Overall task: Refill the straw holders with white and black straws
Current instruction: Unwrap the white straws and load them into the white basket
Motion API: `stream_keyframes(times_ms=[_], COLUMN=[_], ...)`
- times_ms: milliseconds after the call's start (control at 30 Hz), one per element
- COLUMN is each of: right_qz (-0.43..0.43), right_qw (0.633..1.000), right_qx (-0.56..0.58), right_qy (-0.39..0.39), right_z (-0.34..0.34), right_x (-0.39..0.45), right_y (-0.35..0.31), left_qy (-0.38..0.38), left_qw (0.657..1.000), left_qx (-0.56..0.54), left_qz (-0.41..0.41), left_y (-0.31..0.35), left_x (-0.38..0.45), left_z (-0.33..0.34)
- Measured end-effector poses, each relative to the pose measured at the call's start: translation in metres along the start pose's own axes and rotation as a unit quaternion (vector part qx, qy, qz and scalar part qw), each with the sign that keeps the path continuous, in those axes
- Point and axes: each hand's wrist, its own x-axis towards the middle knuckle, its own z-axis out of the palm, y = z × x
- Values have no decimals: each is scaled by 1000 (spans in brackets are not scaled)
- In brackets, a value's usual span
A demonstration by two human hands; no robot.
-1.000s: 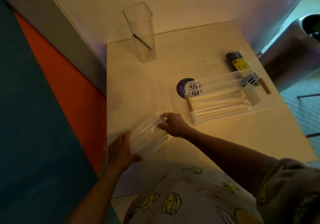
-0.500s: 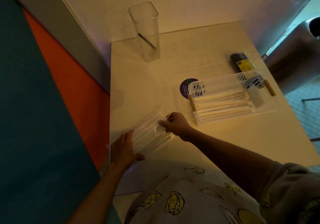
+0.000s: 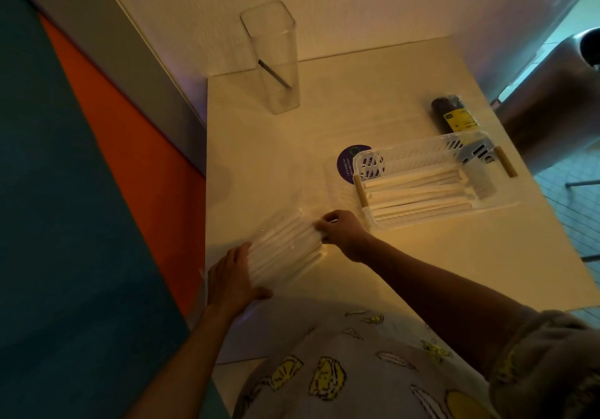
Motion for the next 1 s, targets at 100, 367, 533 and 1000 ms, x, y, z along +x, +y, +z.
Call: stream_keyframes(times_ms=[100, 367, 533, 1000], right_qz=[20, 23, 2, -18], right_qw=[999, 999, 1000, 993], right_qx=[29, 6, -16, -94], right_qy=[-3, -27, -17, 68], right_z=[-3, 6, 10, 9], right_x=[0, 3, 4, 5], right_y=[3, 2, 6, 3], left_qy=[4, 5, 0, -13], left_qw=[1000, 1000, 1000, 1000], left_qx=[-3, -8, -4, 1], left_qz=[3, 4, 4, -3], left_y=[1, 0, -1, -1], left_x=[0, 0, 0, 2], left_z=[0, 0, 0, 1])
